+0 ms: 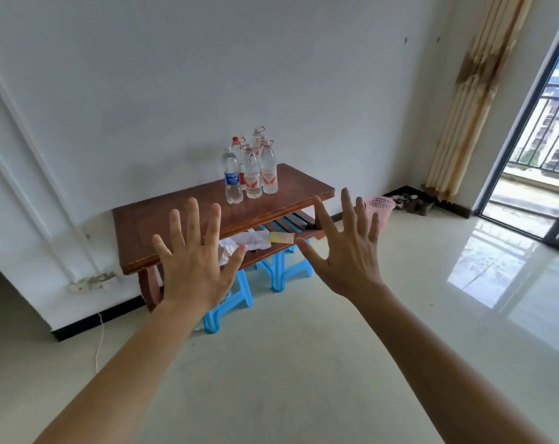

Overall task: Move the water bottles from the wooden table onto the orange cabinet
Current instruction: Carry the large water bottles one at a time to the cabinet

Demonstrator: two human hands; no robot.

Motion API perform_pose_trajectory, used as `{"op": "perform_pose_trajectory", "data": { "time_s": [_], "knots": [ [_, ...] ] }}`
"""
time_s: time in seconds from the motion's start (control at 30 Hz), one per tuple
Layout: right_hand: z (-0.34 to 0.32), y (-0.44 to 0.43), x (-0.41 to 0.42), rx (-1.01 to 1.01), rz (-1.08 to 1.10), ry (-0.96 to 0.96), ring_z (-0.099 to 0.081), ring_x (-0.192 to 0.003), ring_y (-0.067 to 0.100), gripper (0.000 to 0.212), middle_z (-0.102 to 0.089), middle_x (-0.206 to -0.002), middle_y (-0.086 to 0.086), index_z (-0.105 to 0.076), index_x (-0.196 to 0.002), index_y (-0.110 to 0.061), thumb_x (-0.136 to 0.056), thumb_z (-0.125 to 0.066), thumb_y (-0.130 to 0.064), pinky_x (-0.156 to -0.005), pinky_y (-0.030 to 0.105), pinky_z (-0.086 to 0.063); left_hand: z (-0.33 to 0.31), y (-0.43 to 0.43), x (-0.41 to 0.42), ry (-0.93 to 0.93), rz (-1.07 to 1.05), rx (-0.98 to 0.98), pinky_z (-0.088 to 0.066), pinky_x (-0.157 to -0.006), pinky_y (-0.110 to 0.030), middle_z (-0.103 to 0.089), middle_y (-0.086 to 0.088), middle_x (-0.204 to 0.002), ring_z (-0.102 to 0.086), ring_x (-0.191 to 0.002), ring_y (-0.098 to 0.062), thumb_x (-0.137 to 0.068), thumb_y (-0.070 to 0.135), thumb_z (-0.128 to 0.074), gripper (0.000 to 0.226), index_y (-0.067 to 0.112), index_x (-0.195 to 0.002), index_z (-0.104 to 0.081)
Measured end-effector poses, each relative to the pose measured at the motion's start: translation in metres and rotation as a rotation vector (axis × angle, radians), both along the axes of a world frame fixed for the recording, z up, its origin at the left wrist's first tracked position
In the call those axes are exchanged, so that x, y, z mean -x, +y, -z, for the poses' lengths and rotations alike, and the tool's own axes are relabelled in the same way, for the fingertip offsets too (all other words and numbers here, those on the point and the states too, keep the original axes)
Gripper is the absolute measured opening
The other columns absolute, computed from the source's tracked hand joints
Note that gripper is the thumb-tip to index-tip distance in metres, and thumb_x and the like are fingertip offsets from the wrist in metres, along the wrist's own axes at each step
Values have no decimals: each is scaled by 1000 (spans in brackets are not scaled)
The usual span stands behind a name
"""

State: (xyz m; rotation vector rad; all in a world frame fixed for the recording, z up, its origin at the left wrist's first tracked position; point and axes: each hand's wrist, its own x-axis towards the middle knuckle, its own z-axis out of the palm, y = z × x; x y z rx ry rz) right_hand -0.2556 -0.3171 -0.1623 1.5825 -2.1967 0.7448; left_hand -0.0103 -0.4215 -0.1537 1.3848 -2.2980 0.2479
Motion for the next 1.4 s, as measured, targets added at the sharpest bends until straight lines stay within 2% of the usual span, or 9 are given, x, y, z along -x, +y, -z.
{"op": "perform_pose_trajectory", "data": {
  "time_s": [0.1,0.23,0.43,0.6,0.7,0.9,1.03,1.2,1.4],
  "knots": [
    [15,-72,38,-35,-23,-29,8,-156,35,82,15,-170,7,15,-155,-50,-89,-20,-83,-122,62,0,14,-64,42,-21,-27,-16,-17,-112,-71,8,-11,-168,-2,-153,-40,-94,75,-17,84,27,-160,4],
    [24,-162,96,-13,-54,-63,3,-156,36,85,10,-170,7,7,-158,-47,-87,-23,-84,-122,63,-3,15,-150,100,-46,-72,-29,-15,-113,-70,12,-12,-167,1,-154,-39,-90,78,-12,88,27,-160,6],
    [-7,-304,191,-14,-101,-125,1,-156,38,90,12,-170,9,17,-156,-46,-88,-29,-83,-123,64,-7,-1,-276,182,41,-107,-82,-13,-117,-68,20,-9,-166,7,-154,-36,-88,79,-11,88,32,-157,17],
    [4,-394,224,-64,-181,-150,0,-157,36,91,12,-170,8,10,-160,-42,-89,-34,-80,-124,62,-14,21,-352,208,64,-135,-122,-15,-116,-67,16,-10,-167,4,-154,-36,-88,79,-14,89,32,-157,17],
    [25,-452,243,-111,-211,-163,0,-157,34,92,12,-170,6,11,-159,-42,-89,-32,-82,-122,63,-19,42,-406,223,74,-161,-171,-15,-118,-66,20,-8,-166,6,-154,-34,-88,80,-14,89,35,-153,26],
    [59,-563,262,-188,-233,-196,2,-157,32,91,15,-170,2,17,-158,-42,-93,-38,-76,-123,55,-15,78,-519,242,161,-120,-219,-17,-119,-64,23,-7,-165,5,-154,-33,-87,79,-30,97,36,-151,29],
    [73,-658,271,-215,-242,-210,-2,-158,28,89,12,-171,-2,17,-157,-45,-92,-33,-78,-123,54,-18,108,-614,253,237,-111,-283,-19,-120,-60,16,-9,-166,0,-155,-32,-80,90,-27,107,36,-149,34],
    [75,-758,278,-194,-280,-257,-17,-156,29,88,6,-171,-3,20,-154,-49,-90,-34,-78,-112,54,-40,132,-719,273,363,-127,-465,-19,-122,-56,14,-2,-168,-3,-155,-26,-72,82,-58,128,32,-152,28],
    [97,-831,290,-171,-344,-366,-22,-154,25,83,-1,-171,-7,10,-157,-47,-96,-40,-71,-104,55,-51,179,-802,309,515,-190,-724,-23,-120,-52,-4,-1,-169,-17,-153,-29,-63,65,-83,141,31,-156,17]
  ]
}}
